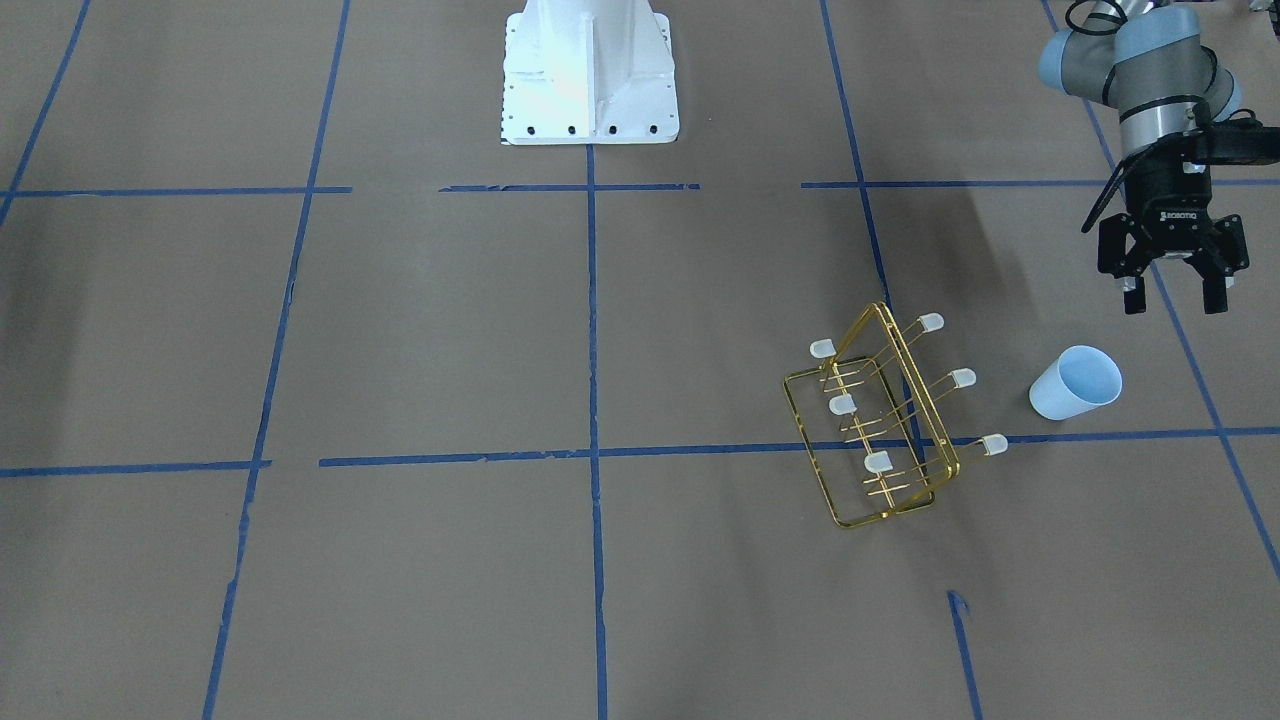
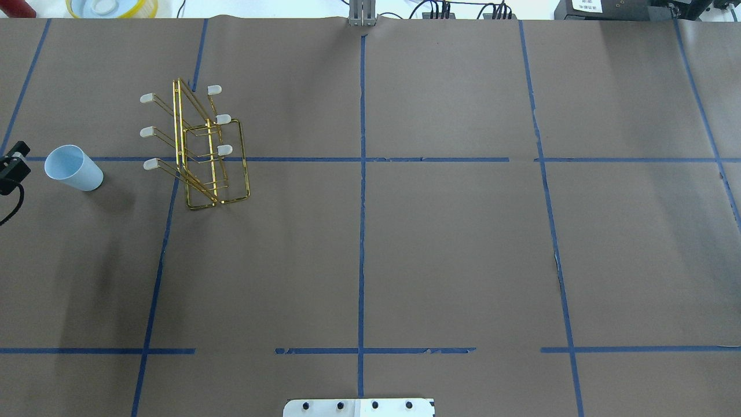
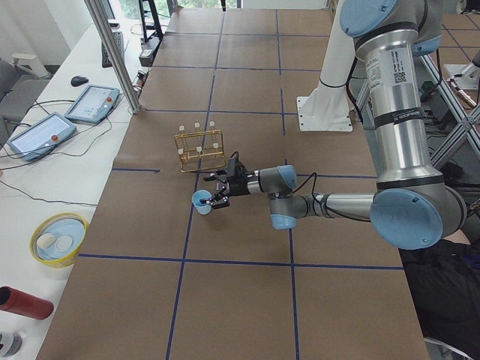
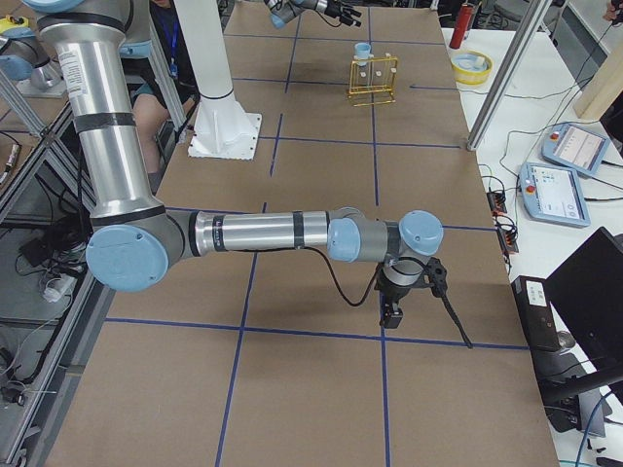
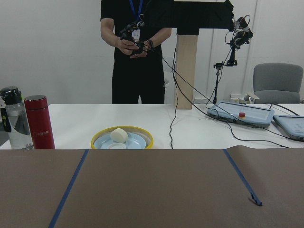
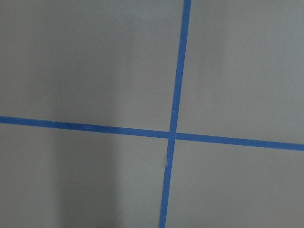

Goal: Hang cup on cup holder
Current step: 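Move the left gripper in toward the light blue cup's side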

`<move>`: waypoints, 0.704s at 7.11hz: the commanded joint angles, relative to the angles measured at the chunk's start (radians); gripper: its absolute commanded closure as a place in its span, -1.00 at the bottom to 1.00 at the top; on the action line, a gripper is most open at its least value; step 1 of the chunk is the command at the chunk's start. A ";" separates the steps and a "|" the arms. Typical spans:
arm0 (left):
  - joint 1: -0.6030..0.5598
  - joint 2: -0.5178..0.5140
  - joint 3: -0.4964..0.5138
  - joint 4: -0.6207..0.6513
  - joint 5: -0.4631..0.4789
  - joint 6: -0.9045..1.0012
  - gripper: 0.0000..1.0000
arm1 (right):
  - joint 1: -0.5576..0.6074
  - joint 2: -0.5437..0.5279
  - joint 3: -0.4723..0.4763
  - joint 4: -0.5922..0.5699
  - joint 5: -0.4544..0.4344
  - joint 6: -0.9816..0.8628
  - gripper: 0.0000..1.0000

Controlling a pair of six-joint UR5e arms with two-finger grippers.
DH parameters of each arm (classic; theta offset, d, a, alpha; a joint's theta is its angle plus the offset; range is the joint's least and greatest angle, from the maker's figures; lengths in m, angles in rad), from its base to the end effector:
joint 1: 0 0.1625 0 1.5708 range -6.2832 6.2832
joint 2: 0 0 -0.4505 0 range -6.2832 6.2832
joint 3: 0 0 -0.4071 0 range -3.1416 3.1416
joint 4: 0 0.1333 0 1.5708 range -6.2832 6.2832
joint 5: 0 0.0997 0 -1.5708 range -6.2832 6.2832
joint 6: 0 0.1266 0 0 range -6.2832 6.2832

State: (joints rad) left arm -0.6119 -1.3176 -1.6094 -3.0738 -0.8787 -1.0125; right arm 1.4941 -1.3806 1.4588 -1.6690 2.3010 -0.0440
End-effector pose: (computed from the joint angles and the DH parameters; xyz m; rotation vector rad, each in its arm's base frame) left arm 0.2096 -0.4086 0.6167 1.1775 0.7029 -0.4897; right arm 0.0036 -0.5908 0.6694 -0.0311 -0.7301 -0.1080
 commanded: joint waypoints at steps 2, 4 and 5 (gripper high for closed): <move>0.109 -0.055 0.116 0.004 0.155 -0.087 -1.00 | 0.000 0.000 0.000 0.000 0.000 0.000 -1.00; 0.153 -0.070 0.150 0.004 0.256 -0.095 -1.00 | 0.000 0.000 0.002 0.000 0.000 0.000 -1.00; 0.170 -0.086 0.155 0.003 0.257 -0.095 -1.00 | 0.000 0.000 0.000 0.000 0.000 0.000 -1.00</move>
State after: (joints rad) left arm -0.4644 -1.3865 -1.4654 -3.0703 -0.6385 -1.1044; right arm 1.4941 -1.3806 1.4593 -1.6690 2.3010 -0.0445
